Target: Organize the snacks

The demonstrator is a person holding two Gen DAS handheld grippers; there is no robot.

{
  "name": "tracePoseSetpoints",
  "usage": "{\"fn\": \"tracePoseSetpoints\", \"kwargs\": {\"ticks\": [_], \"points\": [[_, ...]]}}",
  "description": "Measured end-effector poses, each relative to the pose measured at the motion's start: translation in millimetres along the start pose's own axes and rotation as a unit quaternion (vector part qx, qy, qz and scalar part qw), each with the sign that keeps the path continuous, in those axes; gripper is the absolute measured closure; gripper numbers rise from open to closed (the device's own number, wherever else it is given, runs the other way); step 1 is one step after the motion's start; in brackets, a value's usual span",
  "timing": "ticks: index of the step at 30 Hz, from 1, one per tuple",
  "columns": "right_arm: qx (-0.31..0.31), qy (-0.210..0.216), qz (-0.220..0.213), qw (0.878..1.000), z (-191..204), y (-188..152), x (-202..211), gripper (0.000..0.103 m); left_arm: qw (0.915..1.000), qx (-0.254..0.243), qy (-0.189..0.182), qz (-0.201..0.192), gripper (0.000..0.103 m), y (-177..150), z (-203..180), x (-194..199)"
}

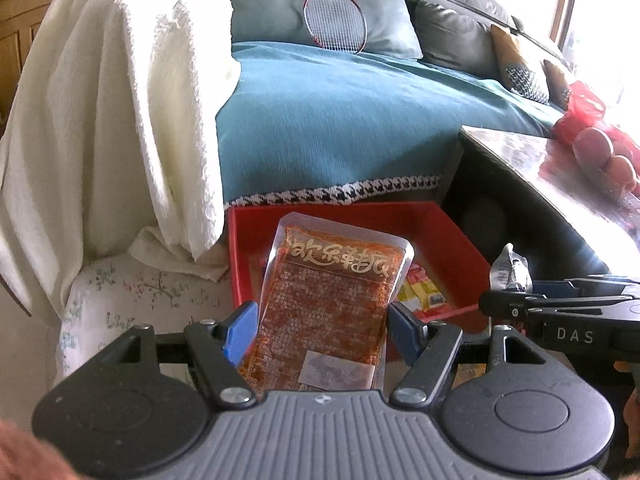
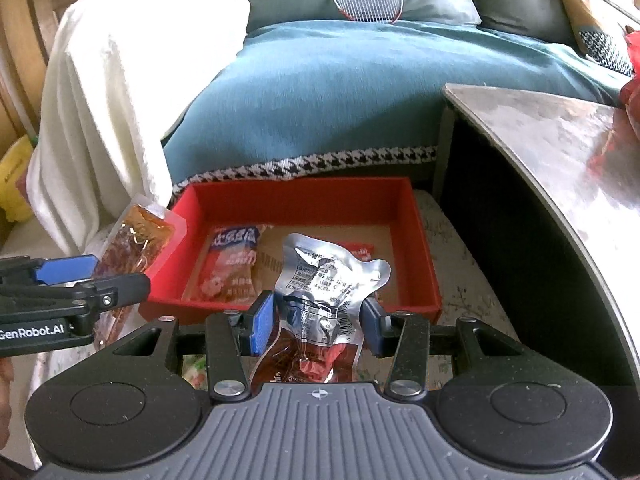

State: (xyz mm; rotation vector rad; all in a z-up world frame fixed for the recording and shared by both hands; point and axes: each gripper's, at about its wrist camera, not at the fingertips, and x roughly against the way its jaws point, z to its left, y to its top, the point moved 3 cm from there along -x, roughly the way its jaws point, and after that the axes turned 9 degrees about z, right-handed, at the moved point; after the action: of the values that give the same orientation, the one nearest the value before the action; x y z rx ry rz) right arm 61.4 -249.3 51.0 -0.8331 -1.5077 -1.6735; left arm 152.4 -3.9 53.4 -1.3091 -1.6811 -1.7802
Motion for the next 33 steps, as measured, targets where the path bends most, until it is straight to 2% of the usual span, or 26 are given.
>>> {"fn": "tracePoseSetpoints", "kwargs": {"ticks": [19,33], "points": [[-0.008,-0.014,-0.004,1.000,-6,27,-18,0.050,0.9998,0.011,0.018,-0.003,0.040,23,5,-23],[-0.011,-0.027,-0.004,1.000,-19,64,-50,0.050,0.9992,0.020,0.034,0.009,0.040,39,10,-55]]}}
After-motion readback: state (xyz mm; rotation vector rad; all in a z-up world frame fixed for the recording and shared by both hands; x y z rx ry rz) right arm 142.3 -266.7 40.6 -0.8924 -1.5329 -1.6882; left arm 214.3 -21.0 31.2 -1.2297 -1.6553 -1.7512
